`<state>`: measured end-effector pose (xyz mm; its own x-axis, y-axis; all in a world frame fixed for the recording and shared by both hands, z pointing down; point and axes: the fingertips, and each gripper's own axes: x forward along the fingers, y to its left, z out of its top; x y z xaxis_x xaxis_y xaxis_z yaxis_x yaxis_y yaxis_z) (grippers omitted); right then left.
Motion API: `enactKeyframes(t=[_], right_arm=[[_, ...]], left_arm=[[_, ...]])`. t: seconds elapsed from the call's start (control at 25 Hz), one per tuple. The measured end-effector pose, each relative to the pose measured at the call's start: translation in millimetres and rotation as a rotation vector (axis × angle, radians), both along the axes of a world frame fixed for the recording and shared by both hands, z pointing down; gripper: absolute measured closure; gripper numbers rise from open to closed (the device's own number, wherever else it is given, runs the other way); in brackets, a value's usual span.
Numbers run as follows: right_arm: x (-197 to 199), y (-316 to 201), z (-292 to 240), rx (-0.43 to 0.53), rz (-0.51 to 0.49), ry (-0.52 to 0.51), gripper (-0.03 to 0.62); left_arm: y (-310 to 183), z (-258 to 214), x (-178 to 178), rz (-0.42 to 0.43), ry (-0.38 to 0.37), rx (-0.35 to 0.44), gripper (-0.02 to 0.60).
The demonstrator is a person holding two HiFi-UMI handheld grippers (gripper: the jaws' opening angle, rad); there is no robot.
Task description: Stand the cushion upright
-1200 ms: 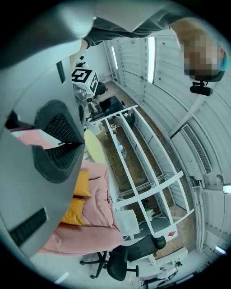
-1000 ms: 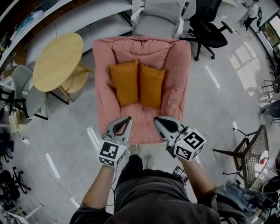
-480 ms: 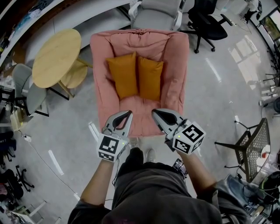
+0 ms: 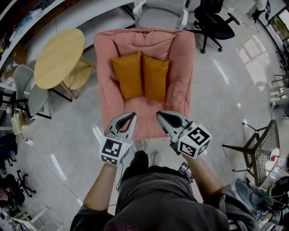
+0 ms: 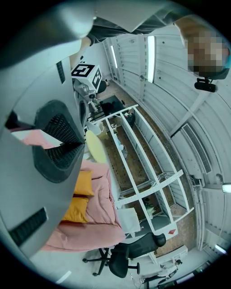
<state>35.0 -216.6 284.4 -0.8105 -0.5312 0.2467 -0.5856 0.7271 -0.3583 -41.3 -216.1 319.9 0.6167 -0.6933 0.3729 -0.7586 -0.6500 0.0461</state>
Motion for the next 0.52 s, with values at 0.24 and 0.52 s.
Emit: enactKeyframes(t=[0.24,0.52], right_arm=[[-0.4,2.0,-1.3,-0.004,0.001,0.003,0.579],[2.0,2.8,-0.1,-0.004,0.000,0.007,0.579]], left_arm=[[0.6,-3.6,0.2,-0.001,0.006,0.002,0.569],[-0.6,-2.7,-0.4,-0.001,0.006,0.007,0.569]])
